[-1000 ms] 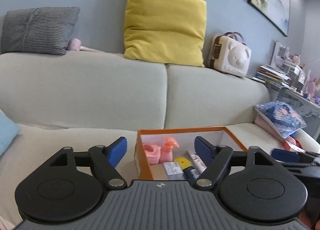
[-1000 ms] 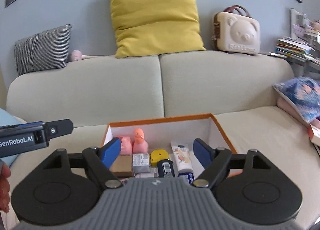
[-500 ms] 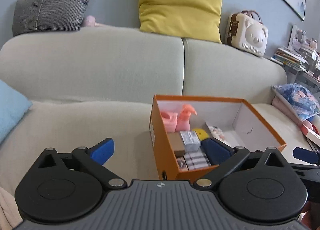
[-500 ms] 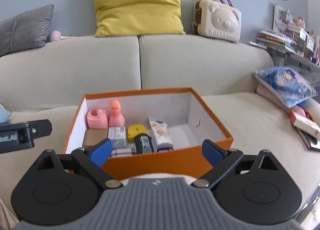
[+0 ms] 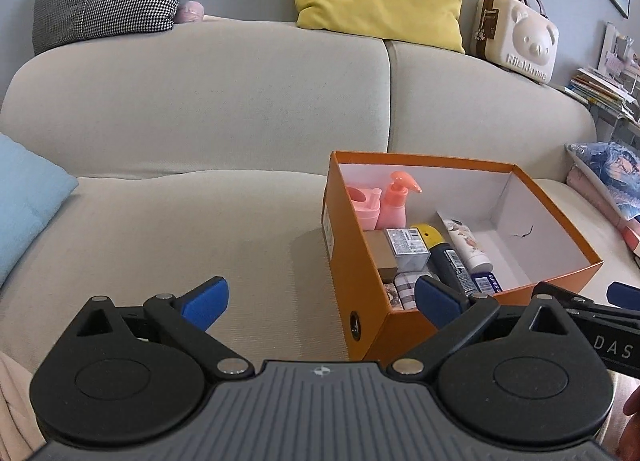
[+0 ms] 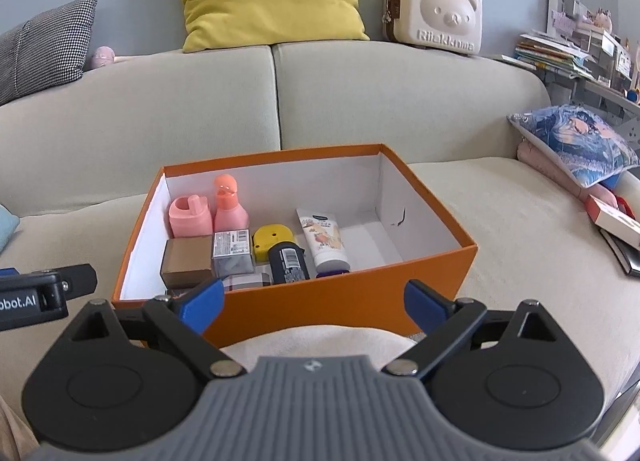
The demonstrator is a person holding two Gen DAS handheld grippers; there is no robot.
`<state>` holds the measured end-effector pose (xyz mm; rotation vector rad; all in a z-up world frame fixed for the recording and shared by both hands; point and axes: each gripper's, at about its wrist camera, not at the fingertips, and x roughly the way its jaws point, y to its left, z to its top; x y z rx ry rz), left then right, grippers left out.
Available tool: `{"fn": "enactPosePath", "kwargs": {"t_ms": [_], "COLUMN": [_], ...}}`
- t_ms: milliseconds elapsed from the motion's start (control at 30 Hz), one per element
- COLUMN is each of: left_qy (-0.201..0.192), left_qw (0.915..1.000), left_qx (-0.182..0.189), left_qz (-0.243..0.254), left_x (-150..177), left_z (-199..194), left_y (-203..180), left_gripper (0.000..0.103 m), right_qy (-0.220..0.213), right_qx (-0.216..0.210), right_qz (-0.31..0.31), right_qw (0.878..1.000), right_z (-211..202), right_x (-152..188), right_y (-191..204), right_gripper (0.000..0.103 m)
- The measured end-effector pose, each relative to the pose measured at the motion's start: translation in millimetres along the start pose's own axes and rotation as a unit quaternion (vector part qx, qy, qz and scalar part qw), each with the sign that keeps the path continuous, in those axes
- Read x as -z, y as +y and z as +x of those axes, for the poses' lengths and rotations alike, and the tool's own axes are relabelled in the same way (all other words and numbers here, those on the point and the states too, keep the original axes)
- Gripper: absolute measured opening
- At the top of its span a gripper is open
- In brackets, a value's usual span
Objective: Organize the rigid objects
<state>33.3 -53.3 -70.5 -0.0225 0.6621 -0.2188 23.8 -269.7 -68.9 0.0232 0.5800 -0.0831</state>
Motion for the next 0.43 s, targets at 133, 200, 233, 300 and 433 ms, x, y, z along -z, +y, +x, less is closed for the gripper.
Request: {"fn": "enactPosePath", "kwargs": {"t_ms": [133,200,233,300,433], "left_qy": [0.002,0.003,0.002,0.001,-0.002], "left_qw": [1.0,1.0,1.0,1.0,0.9999], "left_qx": [-0.001,-0.001,-0.001,-0.001,0.008], "left_qz": [0.005,0.006,0.007,0.007,0.008], "left_x": [-0.8,-1.0,-1.0,-1.1,-2.4], "left_z": [1.0,0.8,0.8,0.5,0.6], "left_y": [0.0,0.2,0.3,0.5,1.2], "left_gripper": [0.103,0.103,0.103,0.103,0.103], "right_qy": [0.0,0.0,-0.001,-0.001,-0.001], "right_qx": [0.0,0.0,0.001,0.0,-0.001], "right_qz": [0.0,-0.001,-0.001,0.0,-0.001], "right_qw": [1.0,1.0,1.0,1.0,1.0], "right_z": [-0.7,-0.6,-0.6,-1.3,0.0], "right_x": [0.1,0.1,0.1,0.3,0.1], "right_y": [0.4,1.7,1.7,1.2,0.3], "right_gripper": [0.096,0.096,0.096,0.096,0.096]}}
